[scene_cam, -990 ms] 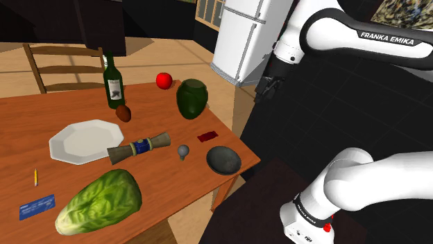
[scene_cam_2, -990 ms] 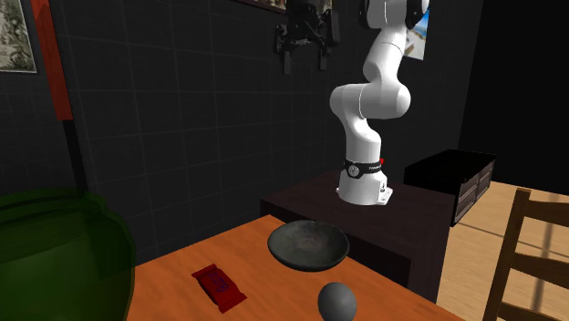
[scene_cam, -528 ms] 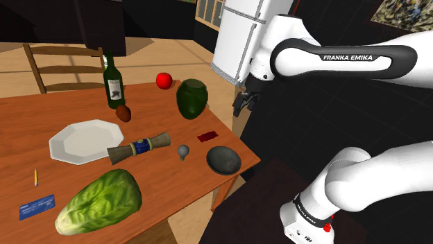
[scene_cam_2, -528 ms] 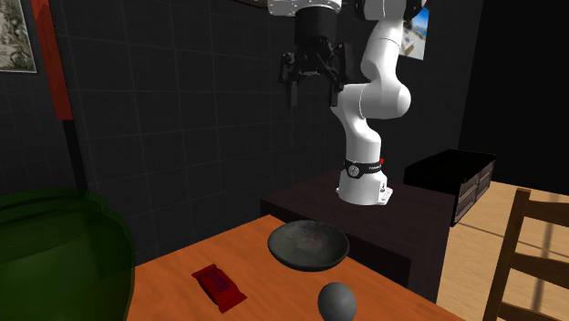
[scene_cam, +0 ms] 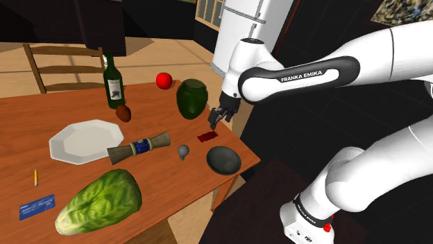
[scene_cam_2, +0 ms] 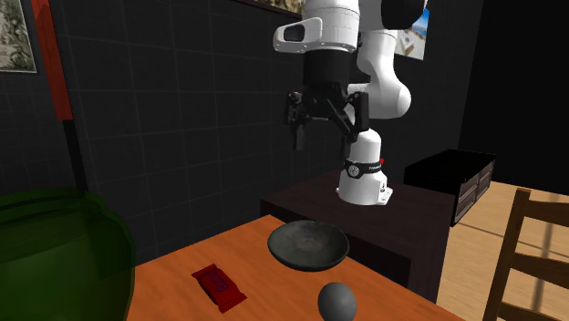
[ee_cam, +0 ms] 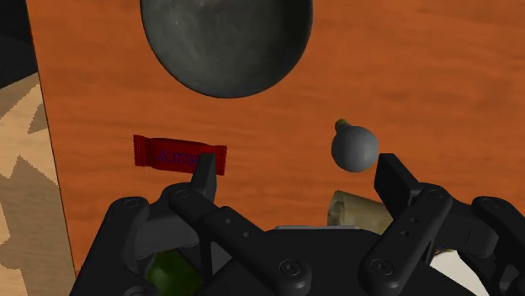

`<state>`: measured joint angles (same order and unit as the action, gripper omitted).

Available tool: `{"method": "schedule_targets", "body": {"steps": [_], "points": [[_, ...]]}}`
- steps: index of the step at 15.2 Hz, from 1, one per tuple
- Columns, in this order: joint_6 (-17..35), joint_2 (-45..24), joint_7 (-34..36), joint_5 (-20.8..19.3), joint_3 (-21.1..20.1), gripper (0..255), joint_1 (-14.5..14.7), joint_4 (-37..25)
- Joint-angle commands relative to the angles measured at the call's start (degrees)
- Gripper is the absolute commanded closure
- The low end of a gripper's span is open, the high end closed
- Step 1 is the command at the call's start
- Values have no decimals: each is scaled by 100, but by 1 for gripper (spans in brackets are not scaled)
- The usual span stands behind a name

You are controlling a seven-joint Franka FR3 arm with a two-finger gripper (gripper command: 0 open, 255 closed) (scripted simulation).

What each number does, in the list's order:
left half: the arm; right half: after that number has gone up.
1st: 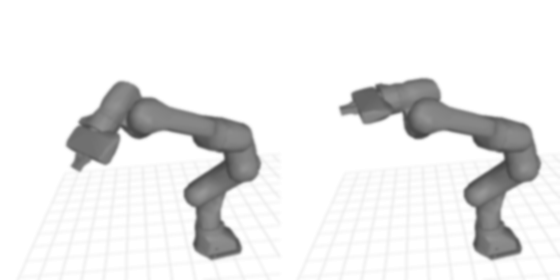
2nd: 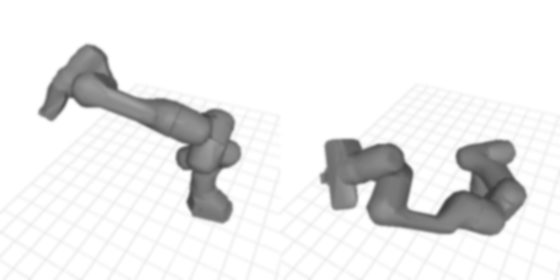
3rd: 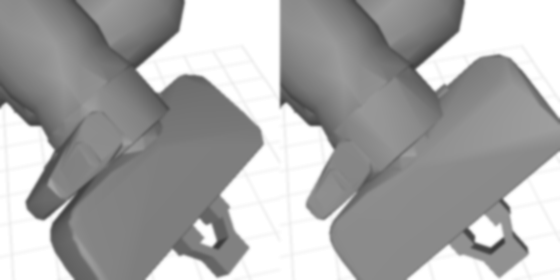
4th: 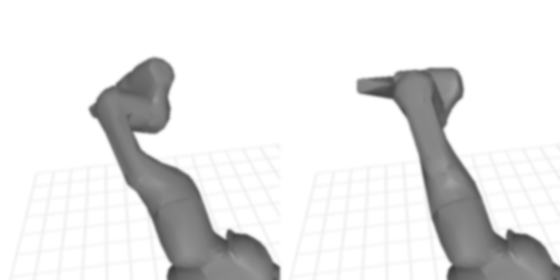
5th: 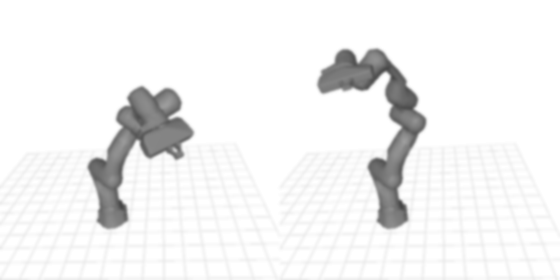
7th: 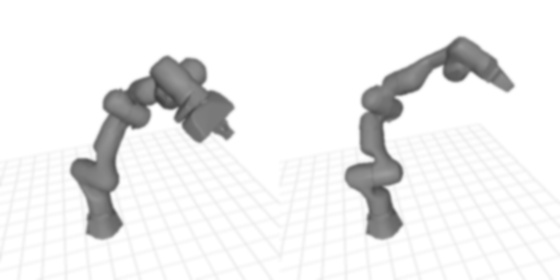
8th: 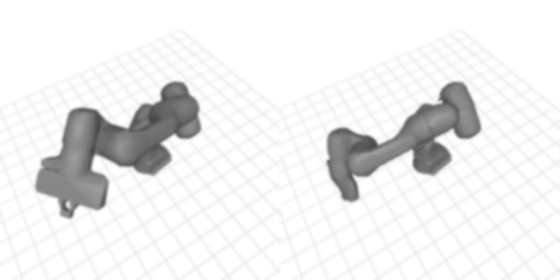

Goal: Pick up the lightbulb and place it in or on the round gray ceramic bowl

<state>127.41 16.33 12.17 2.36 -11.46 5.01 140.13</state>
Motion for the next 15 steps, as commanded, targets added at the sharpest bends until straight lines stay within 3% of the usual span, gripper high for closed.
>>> {"method": "schedule_targets", "body": {"steps": [1, 8, 13, 15], "points": [[301, -391, 218, -93, -148, 0, 28, -95], [1162, -1925, 1097, -806, -475, 0, 132, -690], [1525, -3046, 1778, -1486, -447, 0, 389, -1340], [1650, -3174, 1830, -1561, -403, 0, 415, -1336]]}}
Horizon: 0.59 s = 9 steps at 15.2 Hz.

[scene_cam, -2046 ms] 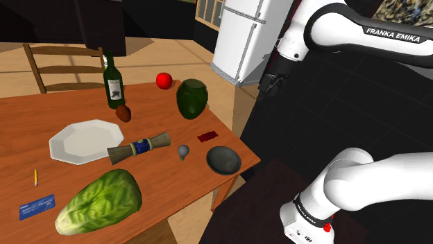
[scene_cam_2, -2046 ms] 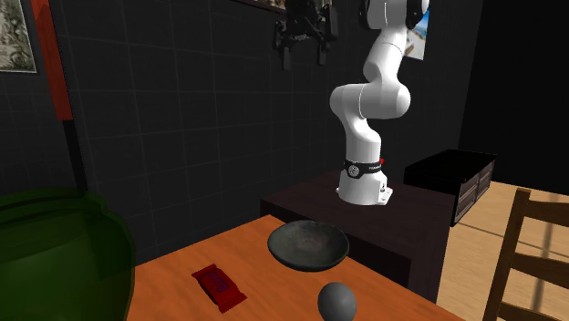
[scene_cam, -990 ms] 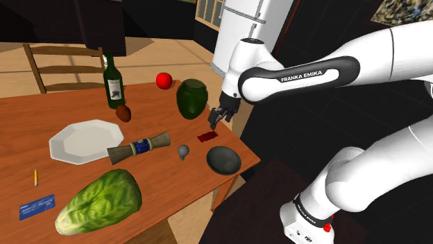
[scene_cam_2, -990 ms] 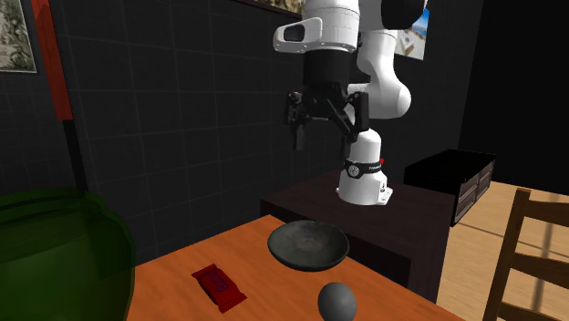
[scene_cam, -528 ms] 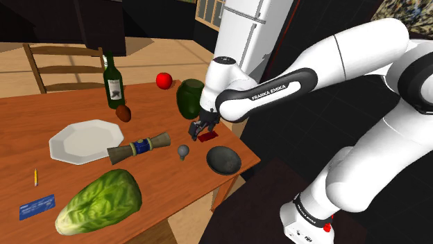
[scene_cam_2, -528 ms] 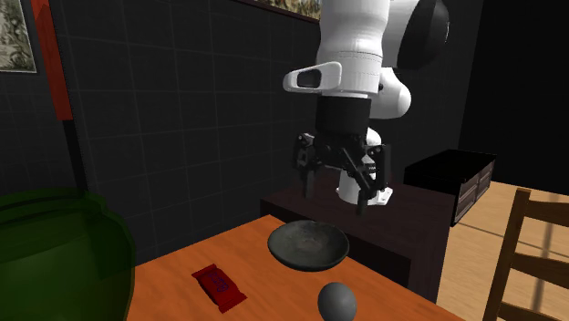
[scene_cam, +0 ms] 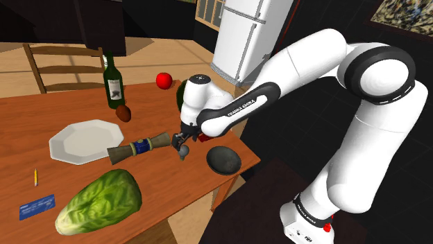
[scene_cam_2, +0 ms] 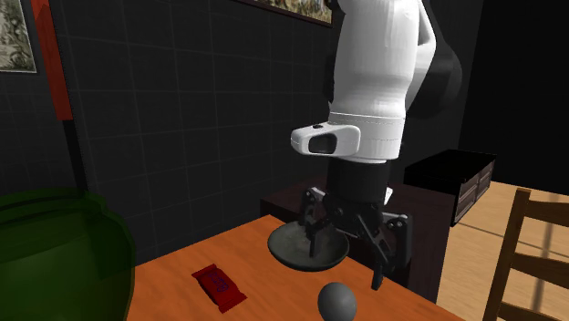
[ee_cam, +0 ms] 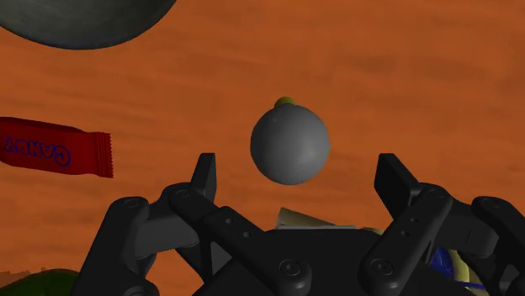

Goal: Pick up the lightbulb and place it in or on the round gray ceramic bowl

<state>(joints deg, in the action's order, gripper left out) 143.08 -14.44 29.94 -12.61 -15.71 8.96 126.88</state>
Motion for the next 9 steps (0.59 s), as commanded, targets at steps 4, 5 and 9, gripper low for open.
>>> {"method": "schedule_targets", "body": {"steps": [4, 5, 9], "points": [[327, -363, 163, -224, 103, 0, 63, -18], [387, -430, 191, -265, 126, 0, 75, -23], [421, -470, 207, -288, 139, 0, 83, -27]]}}
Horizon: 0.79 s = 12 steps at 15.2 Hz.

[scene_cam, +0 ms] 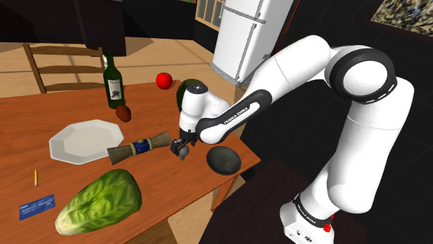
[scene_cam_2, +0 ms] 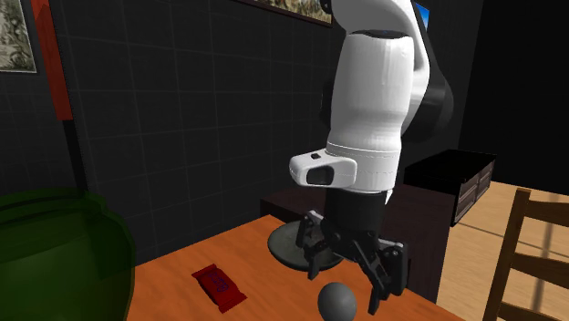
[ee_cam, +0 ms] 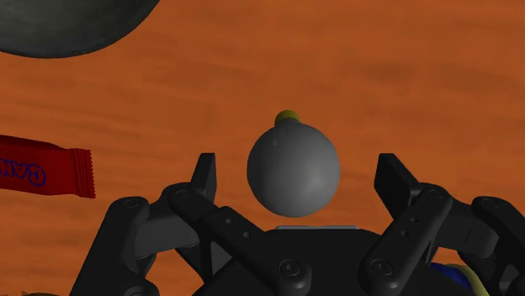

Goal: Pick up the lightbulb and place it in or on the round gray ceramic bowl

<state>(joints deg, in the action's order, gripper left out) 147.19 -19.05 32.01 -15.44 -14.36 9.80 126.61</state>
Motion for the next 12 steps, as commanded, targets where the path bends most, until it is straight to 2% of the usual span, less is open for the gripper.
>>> {"method": "schedule_targets", "body": {"steps": [1, 5, 6, 12], "points": [[10, -9, 0, -5, 4, 0, -1, 0], [9, -8, 0, -5, 4, 0, -1, 0], [9, -8, 0, -5, 4, 255, -1, 0], [9, -8, 1, -5, 3, 255, 0, 0]]}}
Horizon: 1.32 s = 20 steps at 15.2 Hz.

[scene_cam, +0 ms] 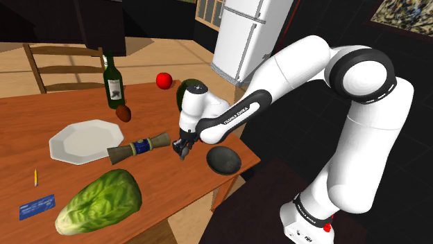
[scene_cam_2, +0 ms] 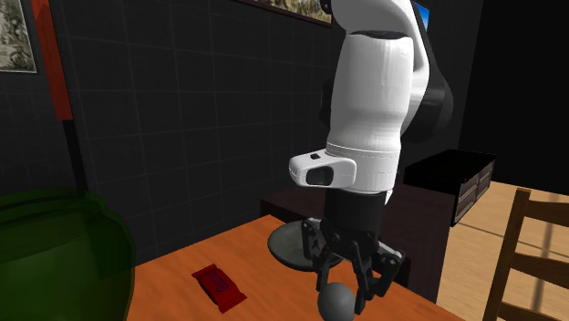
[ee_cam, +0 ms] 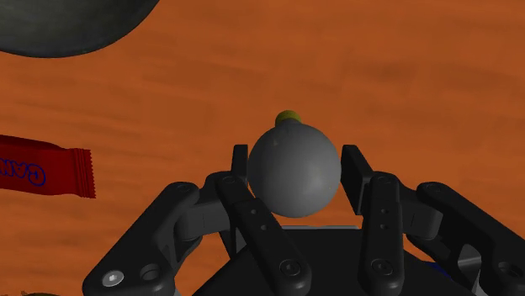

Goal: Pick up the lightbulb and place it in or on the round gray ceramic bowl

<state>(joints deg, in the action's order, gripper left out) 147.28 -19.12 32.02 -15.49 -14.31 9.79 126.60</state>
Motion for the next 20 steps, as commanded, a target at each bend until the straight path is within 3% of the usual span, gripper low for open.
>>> {"method": "schedule_targets", "body": {"steps": [1, 20], "points": [[0, -1, 0, 0, -1, 255, 1, 1], [-1105, 995, -493, 626, -254, 255, -169, -172]]}}
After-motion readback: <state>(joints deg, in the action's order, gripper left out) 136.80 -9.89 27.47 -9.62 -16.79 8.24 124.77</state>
